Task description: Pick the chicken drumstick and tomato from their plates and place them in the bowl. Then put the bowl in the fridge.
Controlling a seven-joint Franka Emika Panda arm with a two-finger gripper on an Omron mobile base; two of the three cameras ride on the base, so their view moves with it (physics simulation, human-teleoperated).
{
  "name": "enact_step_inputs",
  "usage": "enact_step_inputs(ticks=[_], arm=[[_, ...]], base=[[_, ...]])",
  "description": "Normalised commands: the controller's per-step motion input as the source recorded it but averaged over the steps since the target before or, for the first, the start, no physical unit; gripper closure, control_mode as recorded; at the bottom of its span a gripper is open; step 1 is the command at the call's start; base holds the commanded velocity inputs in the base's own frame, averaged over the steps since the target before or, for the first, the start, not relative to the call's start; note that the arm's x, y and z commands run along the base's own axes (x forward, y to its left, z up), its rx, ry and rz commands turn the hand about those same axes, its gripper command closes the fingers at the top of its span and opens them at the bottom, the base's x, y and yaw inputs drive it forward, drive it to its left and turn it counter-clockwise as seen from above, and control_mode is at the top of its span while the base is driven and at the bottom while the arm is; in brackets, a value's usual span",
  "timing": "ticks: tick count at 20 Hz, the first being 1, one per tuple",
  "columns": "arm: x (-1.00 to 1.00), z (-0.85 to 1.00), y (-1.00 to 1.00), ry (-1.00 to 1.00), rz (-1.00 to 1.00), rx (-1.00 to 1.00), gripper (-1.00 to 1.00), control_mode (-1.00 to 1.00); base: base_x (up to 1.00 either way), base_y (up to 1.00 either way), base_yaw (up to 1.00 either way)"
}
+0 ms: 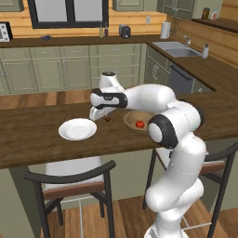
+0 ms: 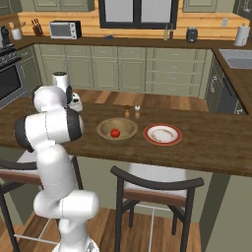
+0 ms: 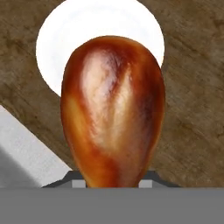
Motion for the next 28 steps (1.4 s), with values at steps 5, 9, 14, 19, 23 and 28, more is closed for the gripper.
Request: enact_step_inputs(ticks=[5,9,14,19,23,28], arm=[[-0.1,0.4,-1.0,0.0,-0.21,0.03,1.0,-1.0],[0.0,0.35,-1.0,-0.05,-0.23,0.01,1.0,-1.0],[0.21,0.02,-1.0,0.0,-0.2,0.0,1.0,-1.0],[0.46,0.0,-0.77,0.0,-0.11,0.0,1.0,-1.0],[0.43,-0.09,-0.7,0.0,-0.07,0.0,1.0,-1.0],[0.17,-0.51,-0.58,0.0,-0.04,0.0,1.0,-1.0]], base=[[0.0,0.0,0.0],[0.0,0.0,0.0],[0.0,0.0,0.0],[0.0,0.0,0.0],[0.0,0.0,0.0],[0.0,0.0,0.0]])
